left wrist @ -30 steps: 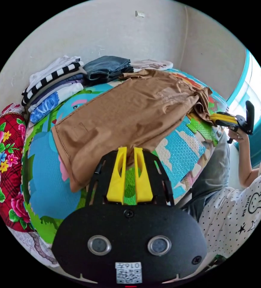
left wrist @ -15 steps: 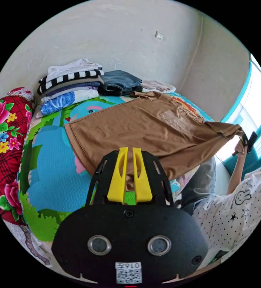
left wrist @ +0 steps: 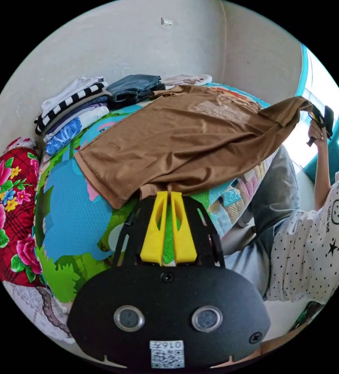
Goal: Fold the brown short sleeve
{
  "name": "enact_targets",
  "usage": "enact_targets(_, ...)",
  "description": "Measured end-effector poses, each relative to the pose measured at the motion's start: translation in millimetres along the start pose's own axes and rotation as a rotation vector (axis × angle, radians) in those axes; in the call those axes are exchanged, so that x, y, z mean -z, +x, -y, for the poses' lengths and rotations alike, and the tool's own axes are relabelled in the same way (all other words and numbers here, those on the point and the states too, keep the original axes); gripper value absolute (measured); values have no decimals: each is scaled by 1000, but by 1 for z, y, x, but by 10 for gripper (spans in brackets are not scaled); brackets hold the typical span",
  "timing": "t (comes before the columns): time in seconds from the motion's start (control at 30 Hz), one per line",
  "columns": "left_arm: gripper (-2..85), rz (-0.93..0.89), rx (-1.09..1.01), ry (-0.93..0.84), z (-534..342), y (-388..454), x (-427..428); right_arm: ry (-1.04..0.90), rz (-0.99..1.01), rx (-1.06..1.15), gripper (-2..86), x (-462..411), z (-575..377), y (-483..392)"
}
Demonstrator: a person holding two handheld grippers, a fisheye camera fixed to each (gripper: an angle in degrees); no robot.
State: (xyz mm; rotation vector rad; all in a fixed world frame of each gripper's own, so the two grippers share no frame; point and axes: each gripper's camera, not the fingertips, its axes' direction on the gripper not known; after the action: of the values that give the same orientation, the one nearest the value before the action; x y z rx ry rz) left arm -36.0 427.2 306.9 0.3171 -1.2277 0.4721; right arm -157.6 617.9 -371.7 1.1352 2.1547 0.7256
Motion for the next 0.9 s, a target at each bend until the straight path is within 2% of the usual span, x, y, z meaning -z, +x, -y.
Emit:
enact_targets(0.07, -3, 81, 12, -12, 5, 1, 13, -3, -1, 0, 3, -4, 2, -1)
enact_targets(0.13, -7, 161, 99, 96, 2, -6, 58, -2, -5, 0, 4, -6, 6, -2)
enact_targets(0.23, -9, 184, 281, 285, -23, -21, 124, 60, -9, -2, 4, -4, 12, -5)
enact_targets(0.3, -9, 186, 365, 302, -40, -27, 146, 122, 30, -32, 4, -9, 16, -5)
enact_targets(0.43, -9, 110, 369, -10, -61, -32, 127, 100, 57, -120, 4, -46, 24, -1)
enact_targets(0.5, -9, 81, 390, -53, -71, -30, 118, -136, -13, -148, 4, -88, 34, 1)
enact_targets(0.57, -9, 39, 411, -54, -80, -28, 116, -277, -50, -97, 4, -109, 37, -5)
enact_targets(0.63, -9, 3, 408, -32, -89, -22, 124, -265, -27, -28, 4, -109, 36, -15)
enact_targets(0.8, -9, 8, 320, -49, -95, -2, 136, -193, 246, 175, 4, -59, 31, -33)
enact_targets(0.9, -10, -21, 322, -58, -94, 4, 140, -147, 269, 267, 4, -23, 27, -40)
